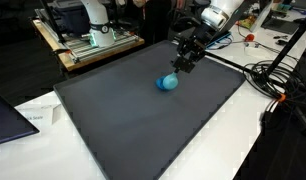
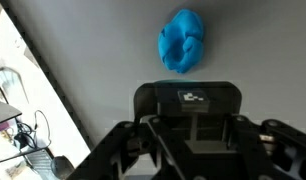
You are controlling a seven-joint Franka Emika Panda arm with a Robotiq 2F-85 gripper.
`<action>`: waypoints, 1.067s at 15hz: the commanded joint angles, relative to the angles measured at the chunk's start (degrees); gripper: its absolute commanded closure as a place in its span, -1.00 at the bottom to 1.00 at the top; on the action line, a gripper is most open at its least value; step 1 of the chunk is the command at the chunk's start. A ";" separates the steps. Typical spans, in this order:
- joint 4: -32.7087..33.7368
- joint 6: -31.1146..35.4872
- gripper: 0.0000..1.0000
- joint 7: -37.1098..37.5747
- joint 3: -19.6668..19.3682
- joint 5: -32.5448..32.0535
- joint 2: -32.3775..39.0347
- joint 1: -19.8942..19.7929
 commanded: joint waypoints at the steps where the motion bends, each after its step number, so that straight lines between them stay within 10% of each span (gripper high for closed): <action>1: 0.73 -0.89 0.57 4.00 -1.13 -4.12 1.65 3.45; 16: 5.36 -12.79 0.57 12.77 1.19 -24.70 11.28 10.52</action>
